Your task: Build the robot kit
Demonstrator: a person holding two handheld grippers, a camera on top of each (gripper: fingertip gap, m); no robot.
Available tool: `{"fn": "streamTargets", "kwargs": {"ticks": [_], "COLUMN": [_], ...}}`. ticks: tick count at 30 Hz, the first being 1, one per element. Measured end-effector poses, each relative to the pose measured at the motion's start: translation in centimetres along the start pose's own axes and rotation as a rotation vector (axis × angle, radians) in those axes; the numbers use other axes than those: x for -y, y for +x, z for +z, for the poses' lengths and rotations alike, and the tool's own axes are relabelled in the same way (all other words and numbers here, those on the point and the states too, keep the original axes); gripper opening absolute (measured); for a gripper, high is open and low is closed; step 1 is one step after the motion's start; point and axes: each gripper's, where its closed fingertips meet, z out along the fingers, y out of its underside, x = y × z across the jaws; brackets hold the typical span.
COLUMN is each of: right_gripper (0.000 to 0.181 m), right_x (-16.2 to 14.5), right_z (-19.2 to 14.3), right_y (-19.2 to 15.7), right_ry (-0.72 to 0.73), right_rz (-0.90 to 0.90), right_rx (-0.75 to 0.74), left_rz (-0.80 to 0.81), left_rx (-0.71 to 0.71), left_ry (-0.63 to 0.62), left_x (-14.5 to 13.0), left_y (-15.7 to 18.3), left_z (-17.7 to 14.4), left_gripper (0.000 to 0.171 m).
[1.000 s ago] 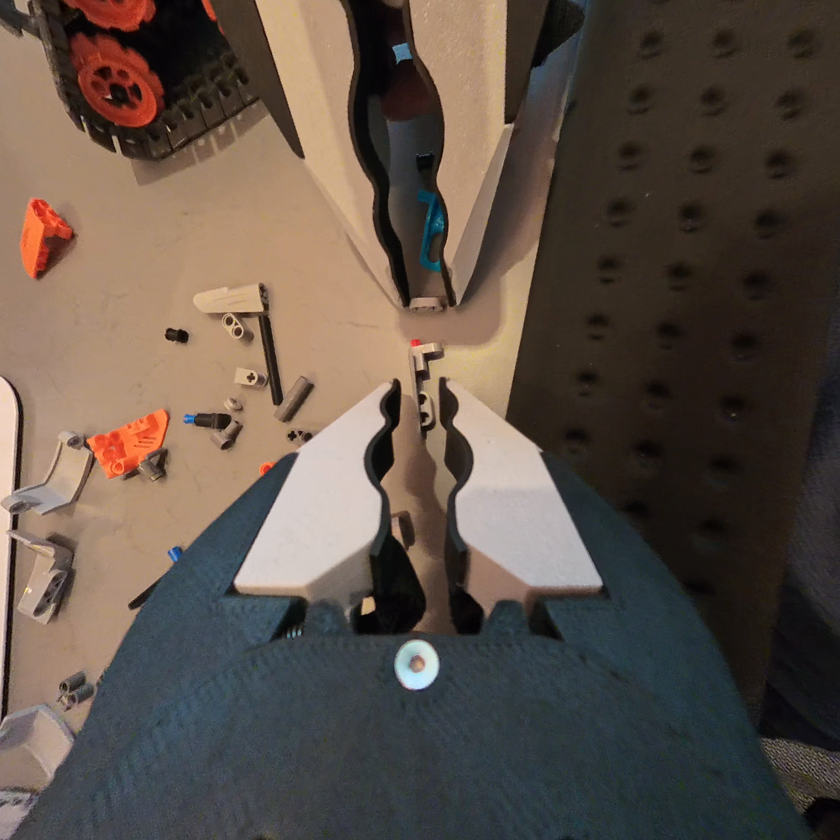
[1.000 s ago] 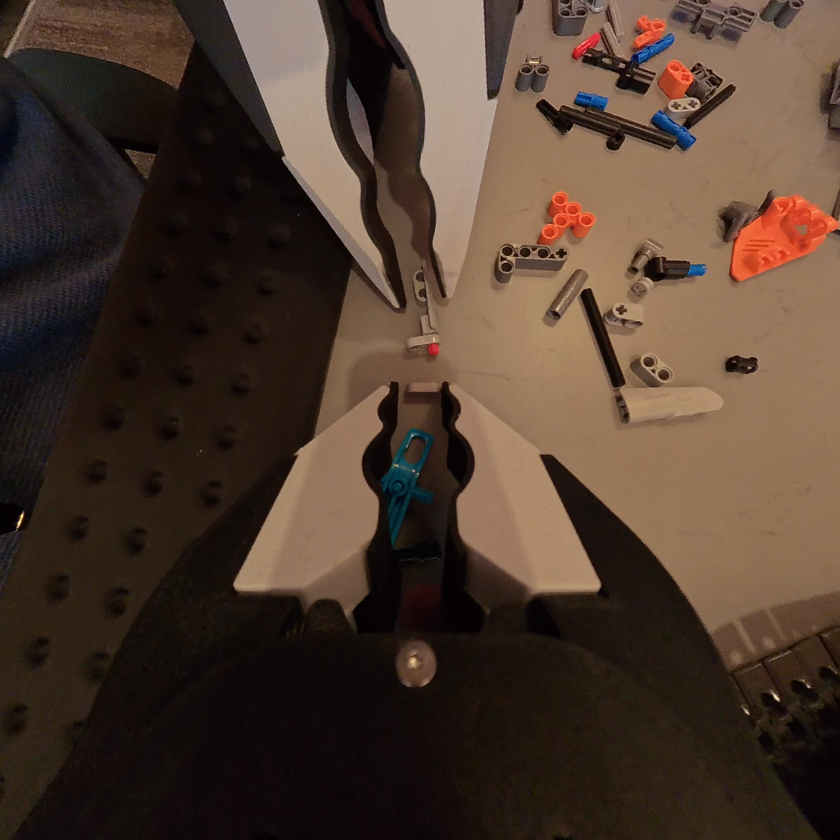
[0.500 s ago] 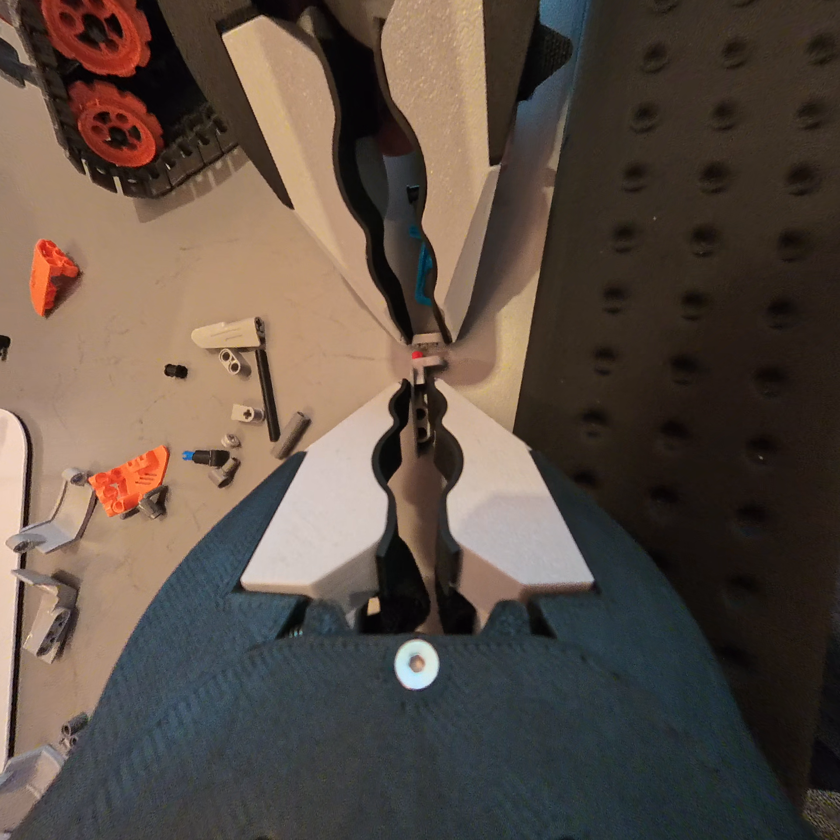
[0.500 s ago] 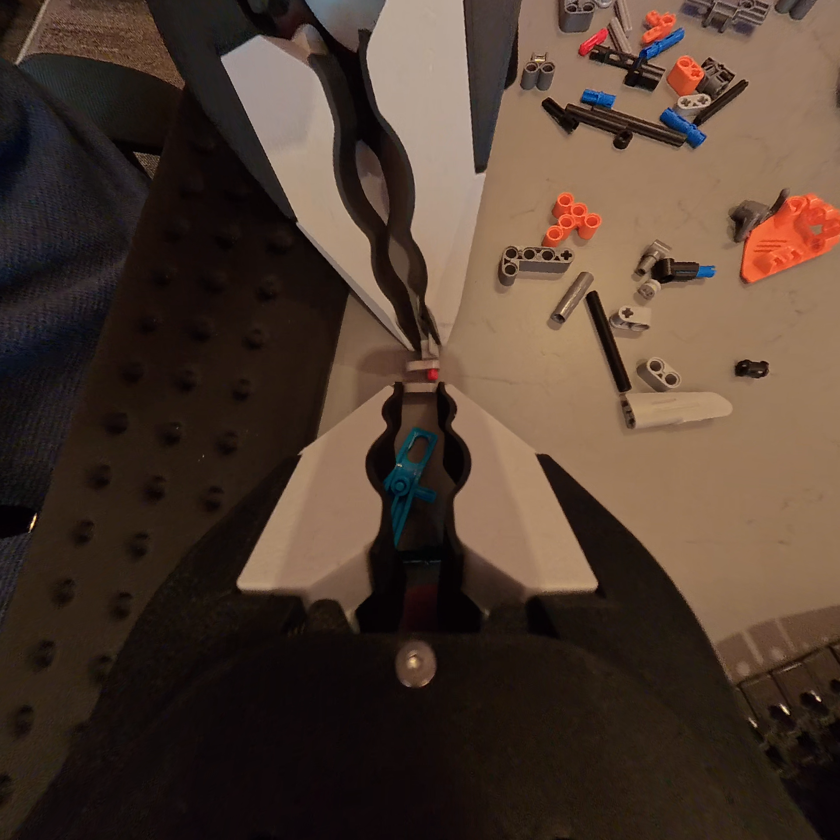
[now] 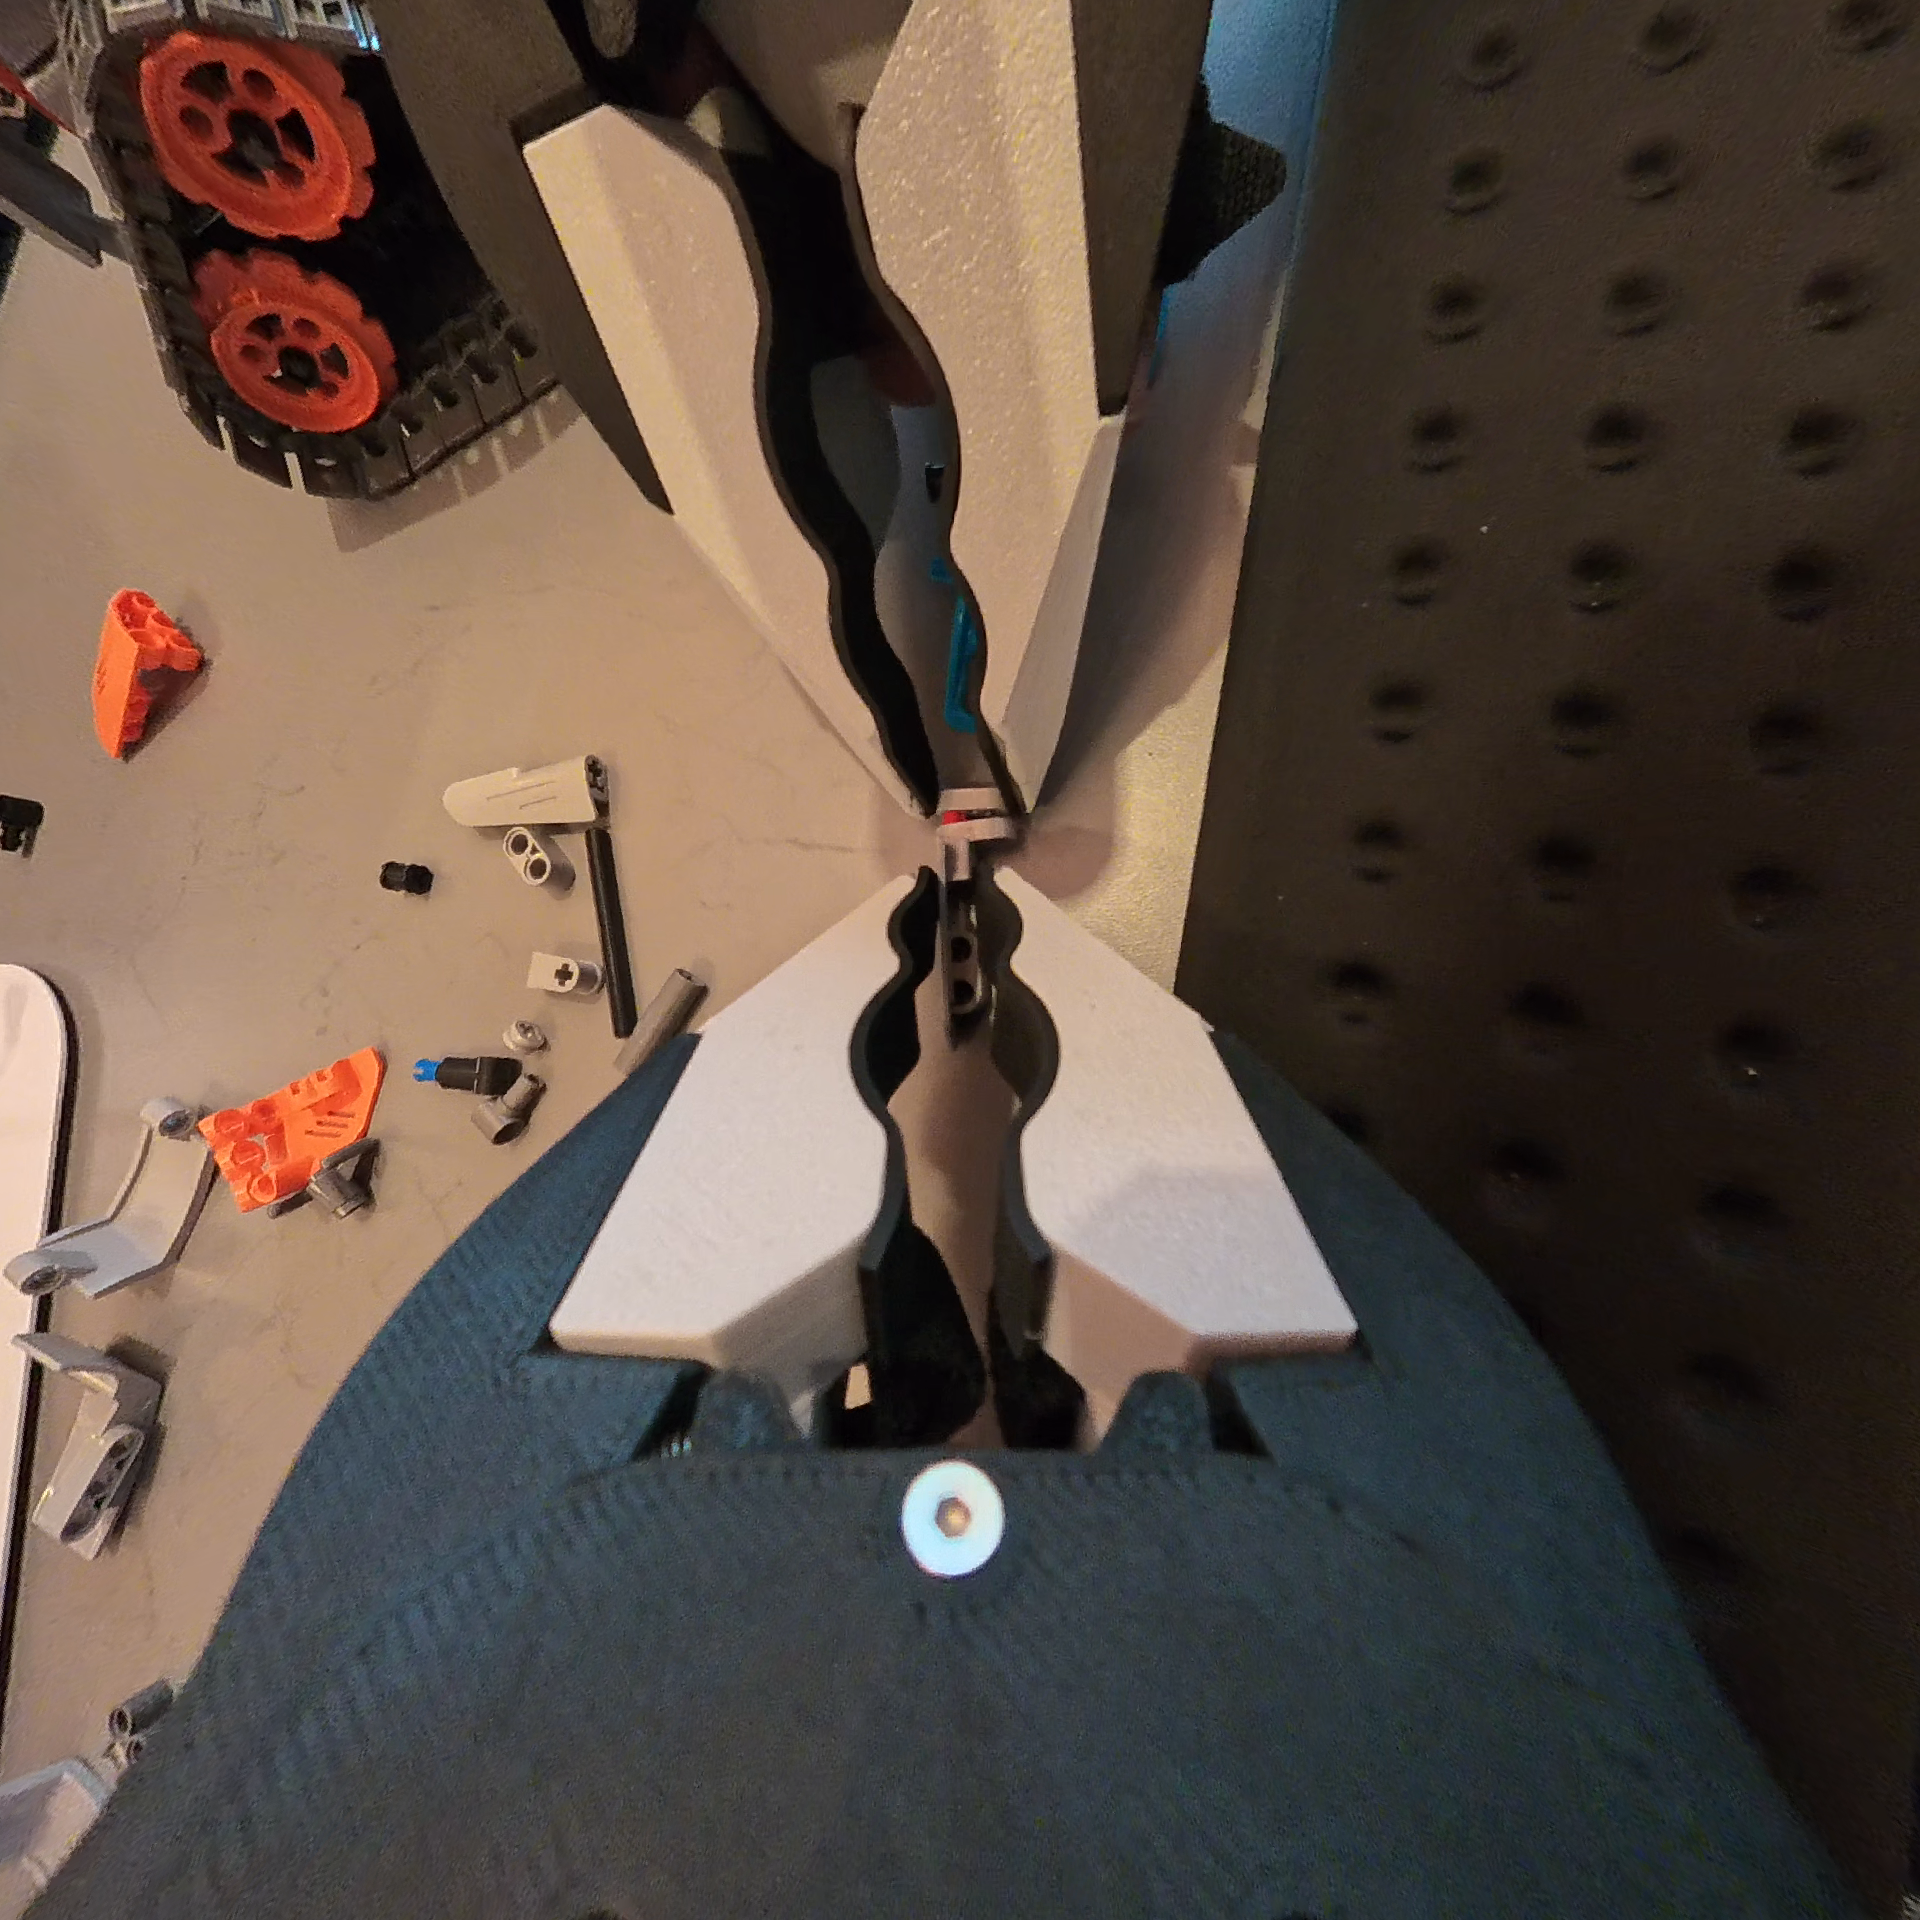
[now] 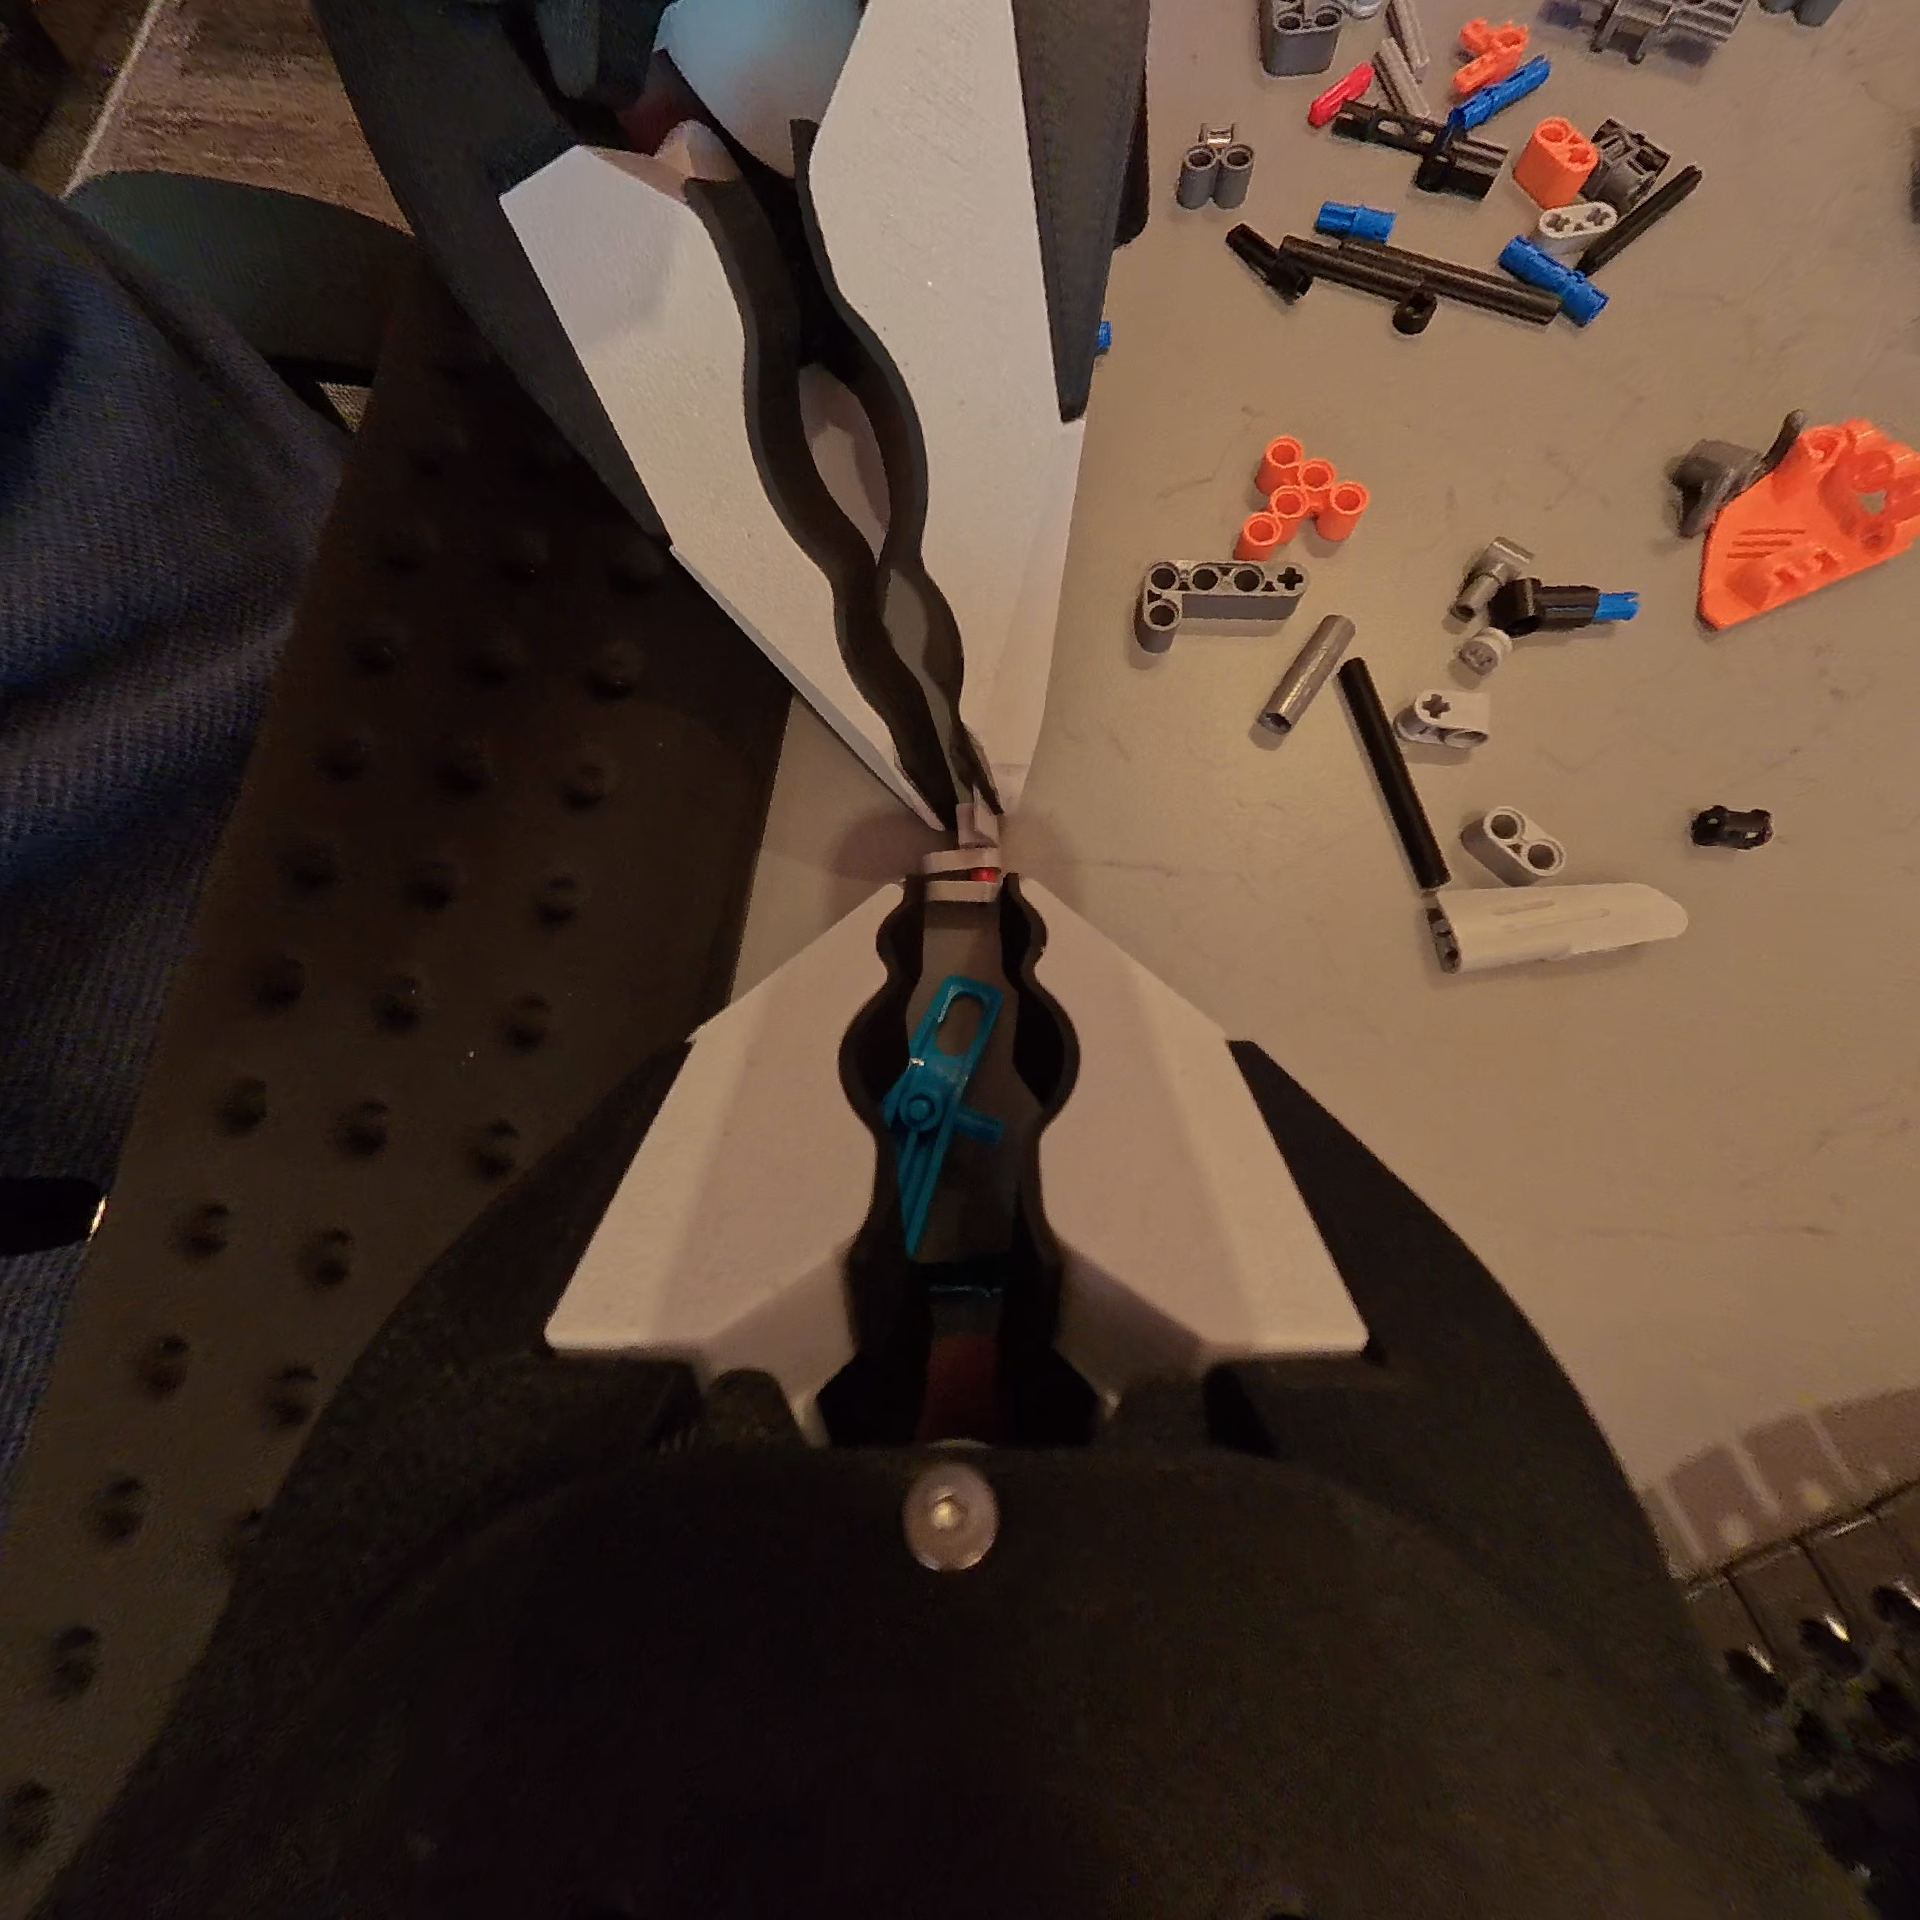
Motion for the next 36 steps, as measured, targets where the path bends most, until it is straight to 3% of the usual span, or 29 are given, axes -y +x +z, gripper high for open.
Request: {"fn": "streamTargets", "kwargs": {"ticks": [17, 24, 36], "right_gripper": [0.011, 0.020, 0.011], "right_x": [0.21, -0.25, -0.61], "right_z": [0.15, -0.61, -0.31], "right_y": [-0.43, 0.01, 0.00], "right_ry": [0.011, -0.021, -0.041], "right_rz": [-0.022, 0.000, -0.004], "right_rx": [0.053, -0.039, -0.029], "left_rz": [0.057, 0.055, 0.064], "left_rx": [-0.038, -0.017, -0.012], "left_ry": [0.034, 0.043, 0.041], "left_x": [0.20, 0.35, 0.42], "left_y": [0.28, 0.09, 0.06], "left_z": [0.07, 0.25, 0.33], "left_gripper": [0.005, 0.005, 0.005]}}
